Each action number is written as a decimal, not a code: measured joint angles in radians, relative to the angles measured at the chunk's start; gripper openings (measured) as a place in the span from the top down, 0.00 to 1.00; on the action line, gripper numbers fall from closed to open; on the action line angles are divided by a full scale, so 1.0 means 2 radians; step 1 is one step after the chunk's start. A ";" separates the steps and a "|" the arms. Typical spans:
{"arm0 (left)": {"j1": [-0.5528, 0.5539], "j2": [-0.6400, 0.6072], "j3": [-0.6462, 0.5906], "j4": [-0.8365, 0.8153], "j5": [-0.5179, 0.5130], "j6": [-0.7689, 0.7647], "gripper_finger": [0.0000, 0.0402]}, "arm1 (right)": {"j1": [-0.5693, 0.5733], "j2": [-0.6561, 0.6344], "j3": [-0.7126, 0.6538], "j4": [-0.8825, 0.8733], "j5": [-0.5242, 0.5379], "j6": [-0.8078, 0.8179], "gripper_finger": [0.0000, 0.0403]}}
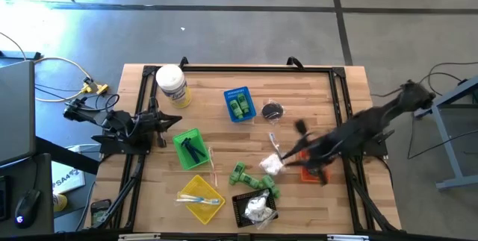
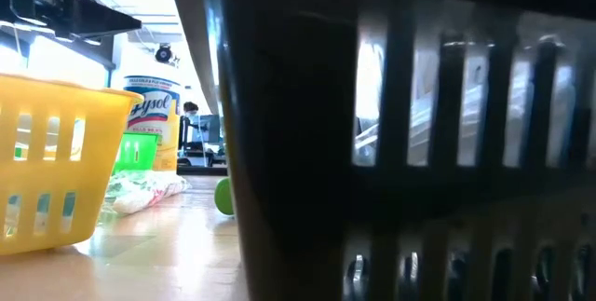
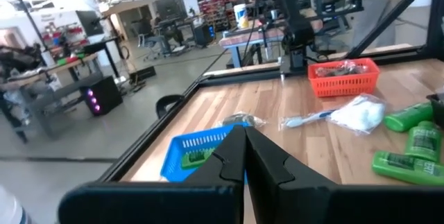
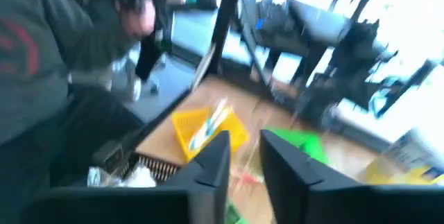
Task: Pick & Place Travel size toiletries
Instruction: Put the hair brush into the orange bin
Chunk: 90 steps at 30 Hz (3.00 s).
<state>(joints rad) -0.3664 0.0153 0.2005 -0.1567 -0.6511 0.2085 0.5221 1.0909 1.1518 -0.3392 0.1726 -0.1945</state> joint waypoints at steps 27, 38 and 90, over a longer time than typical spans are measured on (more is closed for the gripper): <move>0.000 0.000 0.000 0.003 0.002 0.017 1.00 | -0.268 -0.363 -0.457 0.372 -0.130 0.075 0.99; 0.000 0.000 0.000 0.003 0.002 0.017 1.00 | -0.306 -0.363 -0.498 0.389 -0.161 0.103 0.99; 0.000 0.000 0.000 0.015 -0.012 0.024 1.00 | -0.425 -0.362 -0.570 0.411 -0.180 0.153 0.99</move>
<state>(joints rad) -0.3664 0.0154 0.2005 -0.1266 -0.6754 0.2573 -0.3286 0.3660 0.0128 0.4824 -0.1867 0.1108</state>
